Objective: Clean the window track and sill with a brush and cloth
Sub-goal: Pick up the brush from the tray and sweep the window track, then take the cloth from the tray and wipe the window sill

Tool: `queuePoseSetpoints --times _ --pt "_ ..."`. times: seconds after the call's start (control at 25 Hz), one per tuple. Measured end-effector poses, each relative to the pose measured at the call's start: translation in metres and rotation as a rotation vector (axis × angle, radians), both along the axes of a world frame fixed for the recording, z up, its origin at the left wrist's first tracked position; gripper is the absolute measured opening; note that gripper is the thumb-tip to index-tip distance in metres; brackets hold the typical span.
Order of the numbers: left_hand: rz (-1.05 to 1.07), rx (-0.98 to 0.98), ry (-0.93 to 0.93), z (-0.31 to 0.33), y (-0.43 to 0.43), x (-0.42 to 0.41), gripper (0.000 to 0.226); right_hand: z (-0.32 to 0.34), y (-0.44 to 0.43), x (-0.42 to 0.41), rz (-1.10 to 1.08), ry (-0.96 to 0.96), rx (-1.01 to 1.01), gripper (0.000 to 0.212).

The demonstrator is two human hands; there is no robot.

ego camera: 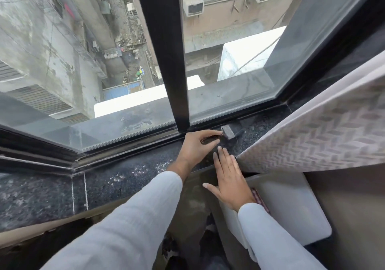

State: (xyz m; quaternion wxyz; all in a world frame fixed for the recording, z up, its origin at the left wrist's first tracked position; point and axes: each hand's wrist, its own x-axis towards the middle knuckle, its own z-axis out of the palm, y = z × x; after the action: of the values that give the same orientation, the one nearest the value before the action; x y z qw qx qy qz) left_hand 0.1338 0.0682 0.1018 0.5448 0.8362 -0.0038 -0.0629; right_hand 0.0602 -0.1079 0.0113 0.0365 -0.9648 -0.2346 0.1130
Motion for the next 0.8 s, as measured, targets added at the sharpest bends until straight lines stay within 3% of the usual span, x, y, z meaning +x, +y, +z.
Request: queuePoseSetpoints --times 0.12,0.28,0.36,0.52,0.64,0.8 --pt "-0.044 0.161 -0.002 -0.015 0.011 0.008 0.033 0.002 0.0 0.0 0.017 -0.007 -0.027 0.104" --pt "-0.235 0.524 -0.11 -0.031 0.021 0.014 0.027 0.004 -0.001 -0.002 0.008 -0.039 -0.013 0.102" --pt "-0.276 0.617 -0.156 -0.034 0.02 0.014 0.022 0.006 -0.006 -0.01 -0.023 -0.046 0.024 0.099" --pt "-0.239 0.597 -0.335 -0.039 0.006 -0.01 0.012 -0.013 -0.048 -0.065 -0.218 -0.022 0.058 0.093" --pt "-0.513 0.517 -0.361 -0.06 -0.041 -0.049 0.011 -0.041 -0.106 -0.134 -0.527 0.069 0.079 0.087" --pt "-0.88 0.534 -0.168 -0.099 -0.122 -0.073 0.036 -0.06 -0.152 -0.207 -0.772 0.116 0.056 0.099"
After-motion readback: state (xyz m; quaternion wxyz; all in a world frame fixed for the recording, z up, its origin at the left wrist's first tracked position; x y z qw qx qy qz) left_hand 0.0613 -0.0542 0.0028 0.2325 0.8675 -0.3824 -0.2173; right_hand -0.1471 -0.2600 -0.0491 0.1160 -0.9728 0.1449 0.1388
